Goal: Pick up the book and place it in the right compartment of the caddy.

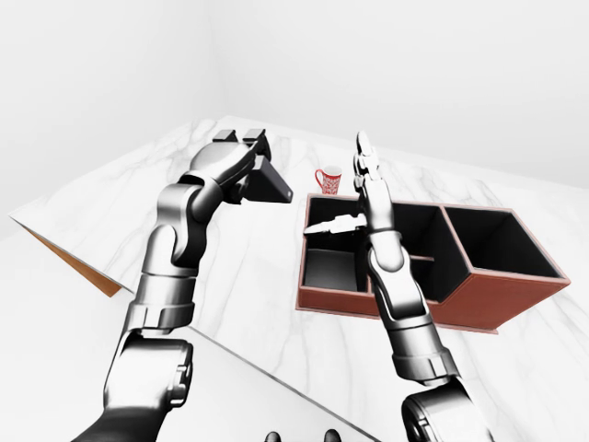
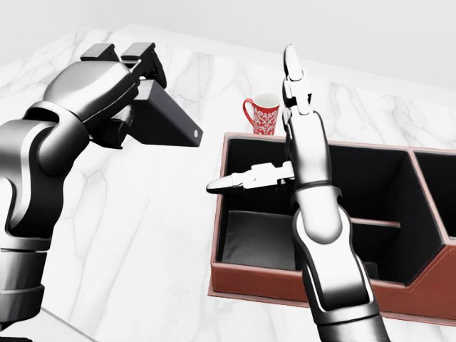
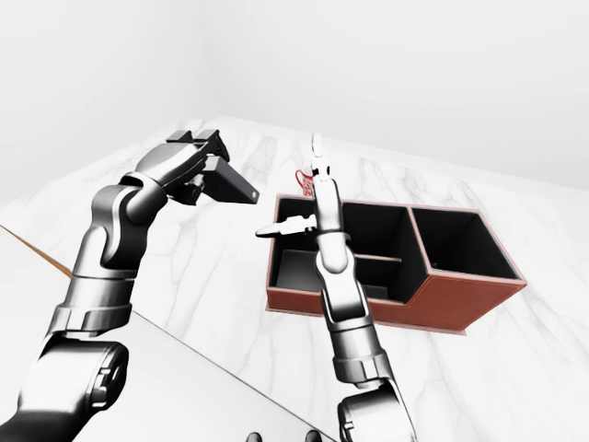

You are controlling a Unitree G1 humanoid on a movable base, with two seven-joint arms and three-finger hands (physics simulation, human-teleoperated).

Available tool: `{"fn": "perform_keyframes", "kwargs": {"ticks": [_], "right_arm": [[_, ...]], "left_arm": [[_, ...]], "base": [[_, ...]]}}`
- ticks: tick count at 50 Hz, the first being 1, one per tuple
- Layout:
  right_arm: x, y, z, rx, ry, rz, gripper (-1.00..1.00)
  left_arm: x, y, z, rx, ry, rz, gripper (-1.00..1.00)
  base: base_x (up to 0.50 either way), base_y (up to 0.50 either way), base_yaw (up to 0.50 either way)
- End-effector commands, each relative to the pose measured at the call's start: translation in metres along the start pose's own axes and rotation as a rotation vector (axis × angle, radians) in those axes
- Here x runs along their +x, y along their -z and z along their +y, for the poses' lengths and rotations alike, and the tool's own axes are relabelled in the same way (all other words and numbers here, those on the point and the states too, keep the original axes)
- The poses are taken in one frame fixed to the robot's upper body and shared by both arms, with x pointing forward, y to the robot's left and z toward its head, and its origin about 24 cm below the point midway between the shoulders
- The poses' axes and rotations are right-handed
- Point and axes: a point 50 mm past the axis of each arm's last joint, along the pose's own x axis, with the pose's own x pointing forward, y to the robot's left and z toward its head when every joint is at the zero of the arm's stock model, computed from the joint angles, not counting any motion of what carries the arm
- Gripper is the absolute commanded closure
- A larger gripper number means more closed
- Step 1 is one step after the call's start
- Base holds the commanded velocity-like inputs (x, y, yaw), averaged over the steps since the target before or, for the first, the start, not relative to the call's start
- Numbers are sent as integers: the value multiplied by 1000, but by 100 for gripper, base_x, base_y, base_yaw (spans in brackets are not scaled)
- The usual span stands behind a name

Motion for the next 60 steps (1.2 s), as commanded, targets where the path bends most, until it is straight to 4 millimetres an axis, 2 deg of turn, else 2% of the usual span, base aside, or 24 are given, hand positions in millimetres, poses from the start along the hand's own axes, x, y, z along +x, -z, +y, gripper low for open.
{"fn": "perform_keyframes", "kwargs": {"ticks": [1, 6, 20, 39, 50, 51, 54, 60], "right_arm": [[5, 1, 8, -1, -13, 1, -100], [6, -1, 12, 0, -22, 1, -100], [5, -7, 24, 3, -49, -10, -100], [5, -7, 37, 10, -73, -17, -100], [9, -10, 38, 14, -70, -22, -100], [6, -3, 40, 14, -69, -22, -100], [9, -11, 39, 15, -70, -23, -100], [9, -9, 41, 13, -75, -22, -100]], "left_arm": [[-5, -7, 13, 17, -72, -15, 100], [-4, -13, 14, 11, -65, -37, 100], [0, -10, 8, 12, -50, -19, 100], [-5, -20, 16, 6, -61, -63, 100], [-7, -23, 14, -4, -56, -76, 100], [-8, -23, 14, -5, -56, -79, 100], [-8, -25, 13, -6, -58, -85, 100], [-10, -29, 14, -8, -59, -98, 100]], "base": [[0, 0, 0], [0, 0, 0], [0, 0, 0], [0, 0, 0], [0, 0, 0], [0, 0, 0], [0, 0, 0], [0, 0, 0]]}}
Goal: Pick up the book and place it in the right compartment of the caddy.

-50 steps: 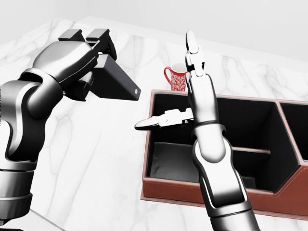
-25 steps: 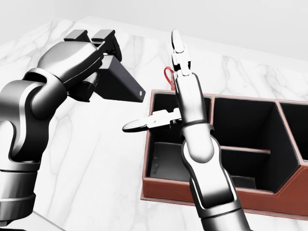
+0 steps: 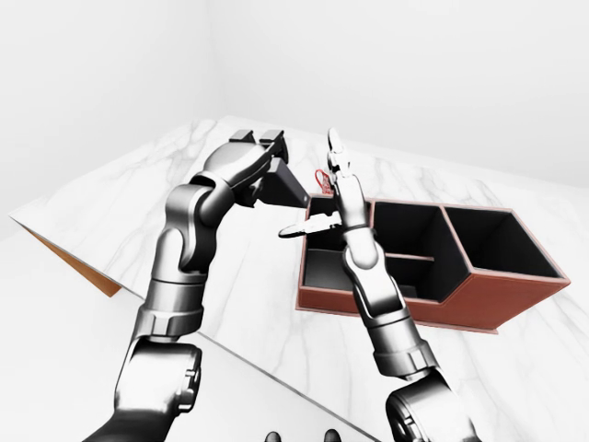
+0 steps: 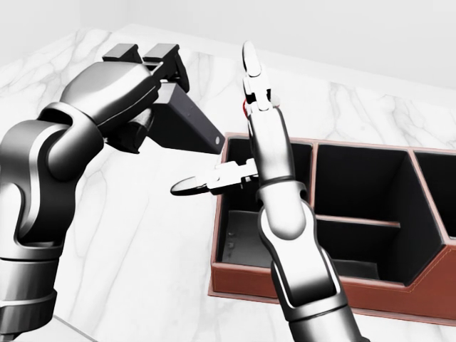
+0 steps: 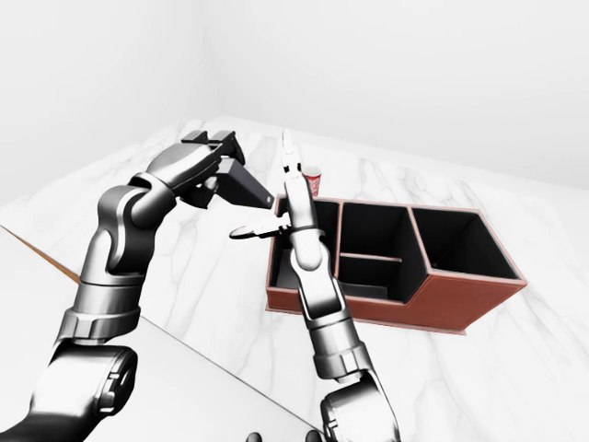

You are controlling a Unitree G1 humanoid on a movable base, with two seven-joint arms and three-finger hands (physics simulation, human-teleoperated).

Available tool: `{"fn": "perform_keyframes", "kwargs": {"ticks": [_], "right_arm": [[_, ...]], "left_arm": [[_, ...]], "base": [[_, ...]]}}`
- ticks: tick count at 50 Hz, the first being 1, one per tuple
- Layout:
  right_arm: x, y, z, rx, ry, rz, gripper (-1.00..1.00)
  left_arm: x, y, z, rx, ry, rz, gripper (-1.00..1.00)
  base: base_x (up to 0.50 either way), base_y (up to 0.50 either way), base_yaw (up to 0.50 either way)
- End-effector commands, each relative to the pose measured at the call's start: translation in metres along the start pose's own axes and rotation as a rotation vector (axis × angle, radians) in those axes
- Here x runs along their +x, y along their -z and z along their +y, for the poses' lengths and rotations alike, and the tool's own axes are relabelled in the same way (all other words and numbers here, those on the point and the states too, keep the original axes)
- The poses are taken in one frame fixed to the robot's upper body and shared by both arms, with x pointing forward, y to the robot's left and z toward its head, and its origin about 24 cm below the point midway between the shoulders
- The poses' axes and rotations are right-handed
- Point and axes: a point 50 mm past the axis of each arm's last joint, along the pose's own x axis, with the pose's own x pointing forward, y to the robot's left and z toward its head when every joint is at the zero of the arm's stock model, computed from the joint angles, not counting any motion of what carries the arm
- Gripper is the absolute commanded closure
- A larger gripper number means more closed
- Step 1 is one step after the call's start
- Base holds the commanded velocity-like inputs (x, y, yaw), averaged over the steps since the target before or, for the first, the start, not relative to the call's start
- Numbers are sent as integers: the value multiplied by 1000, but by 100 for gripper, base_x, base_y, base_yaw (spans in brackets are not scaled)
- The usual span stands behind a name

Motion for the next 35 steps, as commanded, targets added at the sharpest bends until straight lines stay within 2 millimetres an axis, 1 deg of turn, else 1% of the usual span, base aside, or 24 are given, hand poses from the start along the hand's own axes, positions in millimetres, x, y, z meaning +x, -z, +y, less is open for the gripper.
{"fn": "perform_keyframes", "kwargs": {"ticks": [1, 2, 3, 4, 8, 14, 20, 35], "right_arm": [[1, 1, 3, -2, -6, -2, -100], [1, 1, 4, -3, -8, -2, -100], [-2, 7, 5, -3, -9, -2, -100], [2, 1, 4, -3, -9, -3, -100], [3, -3, 5, -4, -11, -7, -100], [3, -3, 6, -5, -14, -7, -100], [2, -1, 8, -8, -20, -4, -100], [-4, 5, 17, -10, -46, 5, -100]], "left_arm": [[-5, -4, 12, 23, -80, -3, 100], [-5, -4, 12, 26, -82, 0, 100], [-5, -4, 12, 24, -78, -2, 100], [-5, -5, 12, 22, -78, -6, 100], [-6, -7, 13, 18, -77, -15, 100], [-6, -7, 17, 20, -84, -18, 100], [-8, -11, 23, 21, -94, -36, 100], [-14, -17, 23, 18, -99, -63, 100]], "base": [[0, 0, 0], [0, 0, 0], [0, 0, 0], [0, 0, 0], [0, 0, 0], [0, 0, 0], [0, 0, 0], [0, 0, 0]]}}
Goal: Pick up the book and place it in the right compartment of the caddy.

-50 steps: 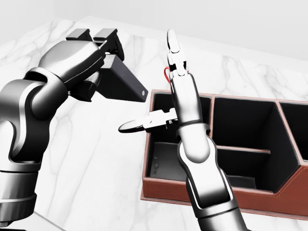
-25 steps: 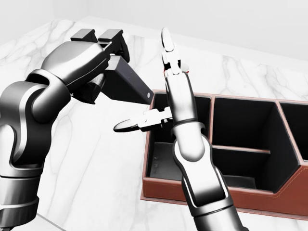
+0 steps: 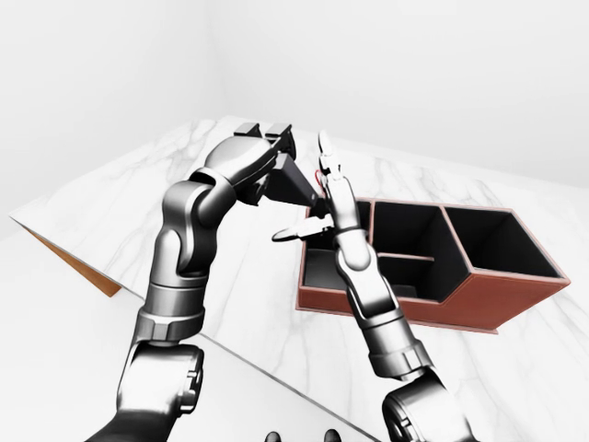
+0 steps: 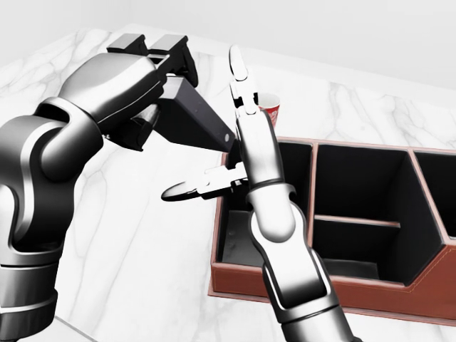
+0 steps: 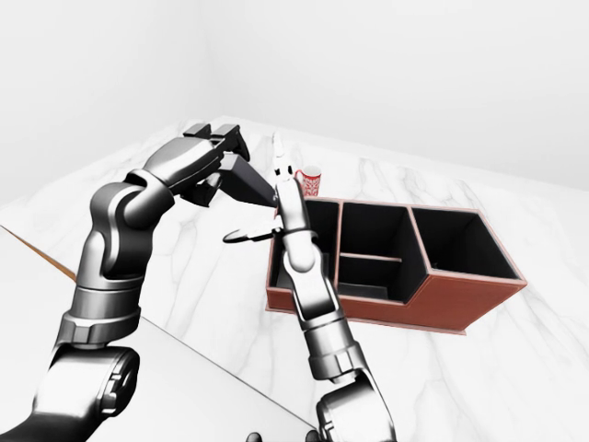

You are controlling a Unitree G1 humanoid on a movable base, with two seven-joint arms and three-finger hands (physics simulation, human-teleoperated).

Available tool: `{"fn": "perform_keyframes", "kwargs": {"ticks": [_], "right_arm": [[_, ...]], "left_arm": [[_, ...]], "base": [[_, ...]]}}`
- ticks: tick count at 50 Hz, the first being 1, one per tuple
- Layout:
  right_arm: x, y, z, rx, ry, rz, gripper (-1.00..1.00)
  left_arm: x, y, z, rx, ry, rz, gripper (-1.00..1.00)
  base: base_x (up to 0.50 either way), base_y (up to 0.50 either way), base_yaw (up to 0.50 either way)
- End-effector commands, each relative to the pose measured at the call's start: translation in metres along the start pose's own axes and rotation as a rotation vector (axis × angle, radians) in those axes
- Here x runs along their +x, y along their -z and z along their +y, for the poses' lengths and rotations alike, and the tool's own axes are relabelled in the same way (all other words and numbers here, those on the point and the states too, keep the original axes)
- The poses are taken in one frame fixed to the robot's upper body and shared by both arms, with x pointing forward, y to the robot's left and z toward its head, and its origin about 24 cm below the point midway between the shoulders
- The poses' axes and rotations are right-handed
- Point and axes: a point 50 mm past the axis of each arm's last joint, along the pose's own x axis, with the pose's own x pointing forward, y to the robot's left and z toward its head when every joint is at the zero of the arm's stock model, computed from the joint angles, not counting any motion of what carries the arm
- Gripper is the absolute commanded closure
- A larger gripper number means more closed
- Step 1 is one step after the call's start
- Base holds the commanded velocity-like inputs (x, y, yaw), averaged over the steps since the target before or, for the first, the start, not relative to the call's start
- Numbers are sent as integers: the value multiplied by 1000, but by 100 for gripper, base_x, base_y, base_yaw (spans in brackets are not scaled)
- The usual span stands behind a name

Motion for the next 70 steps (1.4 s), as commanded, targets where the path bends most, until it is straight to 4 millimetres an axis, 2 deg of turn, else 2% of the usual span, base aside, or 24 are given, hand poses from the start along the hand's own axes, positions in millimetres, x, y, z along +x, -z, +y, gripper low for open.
{"fn": "perform_keyframes", "kwargs": {"ticks": [1, 28, 31, 44, 47, 51, 52, 53, 54, 70], "right_arm": [[-4, 5, 7, -1, -18, 8, -100], [-6, 11, 13, 1, -33, 21, -100], [-6, 14, 15, -9, -48, 28, -100], [-8, 14, 17, -13, -62, 30, -100], [-11, 21, 19, -13, -62, 54, -100], [-9, 14, 18, -9, -63, 31, -100], [-9, 13, 18, -9, -64, 29, -93], [-10, 14, 19, -8, -64, 27, -1], [-10, 13, 18, -7, -60, 25, 100], [-11, 14, 19, -1, -60, 25, 100]], "left_arm": [[-6, -4, 13, 17, -79, -7, 100], [-19, -20, 9, 7, -65, -70, 100], [-23, -27, 17, 10, -106, -100, 100], [-24, -31, 16, 14, -108, -109, 100], [-25, -33, 12, 15, -103, -111, 100], [-26, -36, 13, 13, -113, -120, 100], [-26, -37, 14, 13, -119, -125, 100], [-27, -38, 14, 11, -120, -128, 100], [-27, -37, 14, 11, -120, -127, 100], [-30, -39, 10, 0, -120, -135, 100]], "base": [[0, 0, 0], [0, 0, 0], [0, 0, 0], [0, 0, 0], [0, 0, 0], [0, 0, 0], [0, 0, 0], [0, 0, 0], [0, 0, 0], [0, 0, 0]]}}
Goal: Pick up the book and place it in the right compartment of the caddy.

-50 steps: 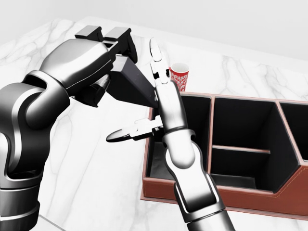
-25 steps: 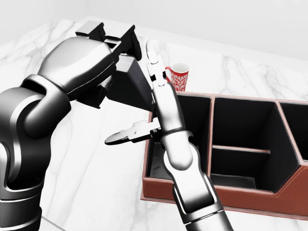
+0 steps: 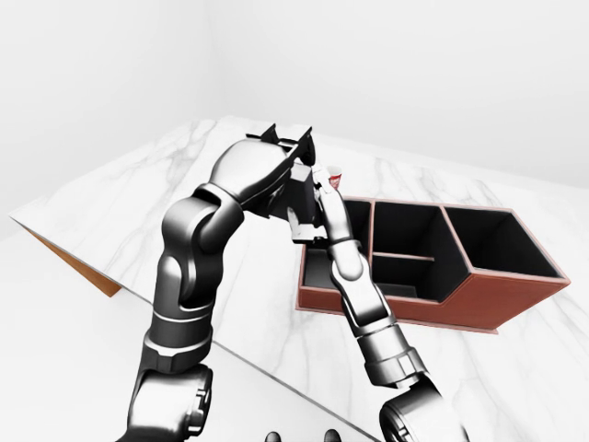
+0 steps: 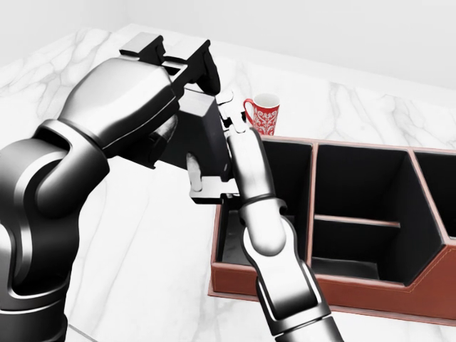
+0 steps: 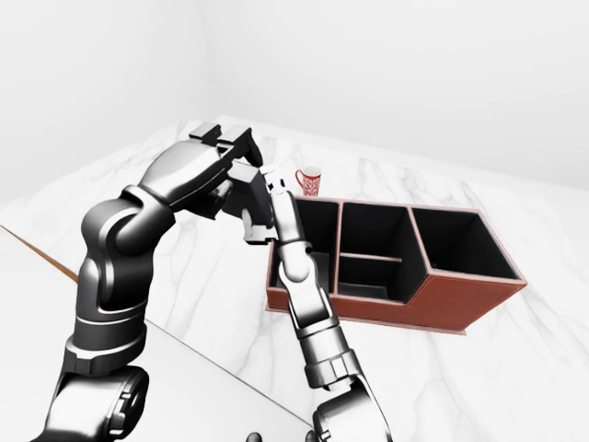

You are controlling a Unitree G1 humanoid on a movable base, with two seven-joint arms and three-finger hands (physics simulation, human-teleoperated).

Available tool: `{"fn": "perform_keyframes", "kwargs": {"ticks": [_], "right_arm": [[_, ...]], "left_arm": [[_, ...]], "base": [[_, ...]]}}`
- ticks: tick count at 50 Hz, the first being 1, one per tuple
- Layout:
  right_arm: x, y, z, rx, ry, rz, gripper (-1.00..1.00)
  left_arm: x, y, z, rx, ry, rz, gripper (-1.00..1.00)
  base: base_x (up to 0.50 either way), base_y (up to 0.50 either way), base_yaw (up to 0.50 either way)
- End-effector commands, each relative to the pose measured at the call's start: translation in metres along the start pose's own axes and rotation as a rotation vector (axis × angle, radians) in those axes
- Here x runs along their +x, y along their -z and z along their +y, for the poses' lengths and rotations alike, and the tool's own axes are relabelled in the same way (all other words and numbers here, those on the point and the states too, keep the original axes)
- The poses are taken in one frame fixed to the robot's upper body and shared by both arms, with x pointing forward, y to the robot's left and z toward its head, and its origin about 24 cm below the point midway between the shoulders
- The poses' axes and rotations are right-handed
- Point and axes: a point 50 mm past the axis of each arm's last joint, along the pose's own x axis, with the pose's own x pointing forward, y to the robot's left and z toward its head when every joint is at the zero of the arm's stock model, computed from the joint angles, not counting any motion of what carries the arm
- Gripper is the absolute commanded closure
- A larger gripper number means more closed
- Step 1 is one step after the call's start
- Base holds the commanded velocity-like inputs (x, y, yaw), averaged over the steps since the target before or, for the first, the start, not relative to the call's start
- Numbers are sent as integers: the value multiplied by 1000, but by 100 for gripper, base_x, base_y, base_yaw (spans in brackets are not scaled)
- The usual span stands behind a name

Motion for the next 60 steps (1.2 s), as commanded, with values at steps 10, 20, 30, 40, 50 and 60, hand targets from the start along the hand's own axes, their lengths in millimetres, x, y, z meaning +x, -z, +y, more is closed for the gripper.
{"fn": "perform_keyframes", "kwargs": {"ticks": [10, 20, 30, 40, 50, 60], "right_arm": [[-2, 0, 8, 4, -32, -5, 100], [-2, 0, 7, 5, -34, -5, 100], [-1, -3, 7, 4, -37, -15, 100], [-1, -1, 6, 5, -35, -6, 100], [0, 3, 2, 10, -16, 7, 100], [4, 0, -4, 14, 5, -4, 100]], "left_arm": [[-5, -5, 4, -26, -37, -29, 100], [-11, -10, 4, -42, -53, -55, -100], [-18, -16, 3, -57, -71, -82, -100], [-22, -22, 8, -68, -104, -115, -100], [-28, -18, 13, -59, -128, -106, -100], [-27, -6, 27, -28, -146, -74, -100]], "base": [[0, 0, 0], [0, 0, 0], [0, 0, 0], [0, 0, 0], [0, 0, 0], [0, 0, 0]]}}
